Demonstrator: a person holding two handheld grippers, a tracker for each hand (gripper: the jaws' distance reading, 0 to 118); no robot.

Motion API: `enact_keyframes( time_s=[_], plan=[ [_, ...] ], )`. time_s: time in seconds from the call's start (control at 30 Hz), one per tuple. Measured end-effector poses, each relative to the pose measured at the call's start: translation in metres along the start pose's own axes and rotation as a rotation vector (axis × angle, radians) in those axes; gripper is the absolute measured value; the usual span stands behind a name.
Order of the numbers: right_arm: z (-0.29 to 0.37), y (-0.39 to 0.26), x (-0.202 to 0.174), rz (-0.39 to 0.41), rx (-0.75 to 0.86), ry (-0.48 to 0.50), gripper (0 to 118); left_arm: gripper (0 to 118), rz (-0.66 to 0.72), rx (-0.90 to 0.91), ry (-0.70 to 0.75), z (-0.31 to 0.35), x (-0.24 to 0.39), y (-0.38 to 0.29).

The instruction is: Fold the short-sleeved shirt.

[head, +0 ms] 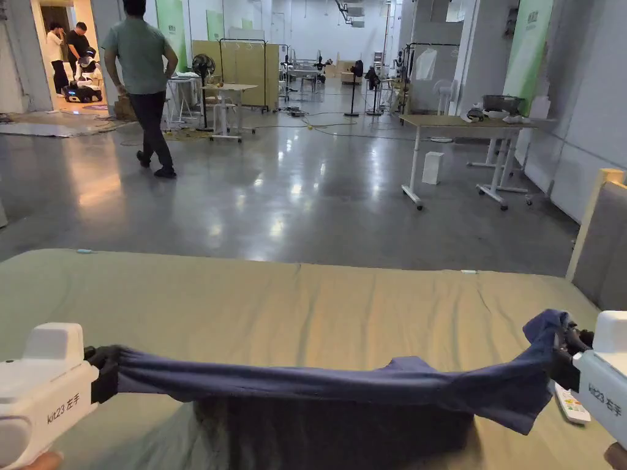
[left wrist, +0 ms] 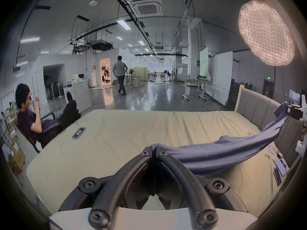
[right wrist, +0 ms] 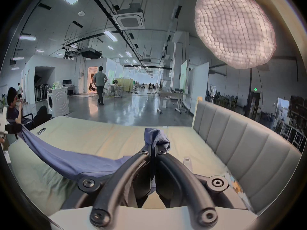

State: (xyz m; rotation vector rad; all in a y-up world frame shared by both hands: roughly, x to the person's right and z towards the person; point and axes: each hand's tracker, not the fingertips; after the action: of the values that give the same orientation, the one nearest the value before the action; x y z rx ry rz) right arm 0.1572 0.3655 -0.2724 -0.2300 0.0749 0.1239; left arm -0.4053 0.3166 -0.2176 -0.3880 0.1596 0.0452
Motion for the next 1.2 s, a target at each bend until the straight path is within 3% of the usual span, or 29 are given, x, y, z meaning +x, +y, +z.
enact_keyframes(
  time_s=[0.03,0.07,0.3,0.5,0.53,0.73,0.93,0.97,1.0,1.03,1.07,1.13,1.2],
  plan=[
    [0.012,-0.018,0.000,-0.062,-0.085,-0.006,4,3,0.044,-0.028,-0.006,0.014,0.000,-0.021],
    [0.024,-0.025,-0.001,-0.008,-0.036,-0.013,4,3,0.062,-0.053,-0.015,0.022,0.002,-0.035],
    [0.090,-0.086,-0.020,0.072,-0.219,0.021,4,3,-0.018,-0.220,0.012,0.071,0.014,-0.110],
    [0.106,-0.139,-0.042,0.183,-0.361,0.040,4,3,-0.063,-0.464,0.037,0.061,0.006,-0.162],
    [0.100,-0.153,-0.036,0.157,-0.410,0.043,4,3,-0.061,-0.486,0.033,0.058,0.007,-0.169],
    [0.078,-0.214,-0.036,0.188,-0.592,0.020,4,3,-0.063,-0.665,0.039,0.042,0.012,-0.201],
    [0.080,-0.226,-0.034,0.113,-0.671,-0.027,5,5,-0.047,-0.720,0.039,0.042,0.012,-0.214],
    [0.082,-0.222,-0.035,0.106,-0.656,-0.032,10,10,-0.045,-0.708,0.047,0.045,0.015,-0.212],
    [0.085,-0.218,-0.036,0.098,-0.635,-0.039,23,17,-0.049,-0.691,0.055,0.047,0.017,-0.210],
    [0.087,-0.212,-0.037,0.089,-0.590,-0.046,48,34,-0.055,-0.668,0.065,0.039,0.012,-0.209],
    [0.088,-0.208,-0.039,0.086,-0.560,-0.043,63,44,-0.060,-0.641,0.071,0.039,0.013,-0.205],
    [0.089,-0.194,-0.043,0.078,-0.482,-0.030,74,59,-0.060,-0.579,0.055,0.040,0.019,-0.193],
    [0.084,-0.186,-0.050,0.084,-0.389,-0.020,74,63,-0.068,-0.495,0.048,0.039,0.025,-0.177]
  ],
)
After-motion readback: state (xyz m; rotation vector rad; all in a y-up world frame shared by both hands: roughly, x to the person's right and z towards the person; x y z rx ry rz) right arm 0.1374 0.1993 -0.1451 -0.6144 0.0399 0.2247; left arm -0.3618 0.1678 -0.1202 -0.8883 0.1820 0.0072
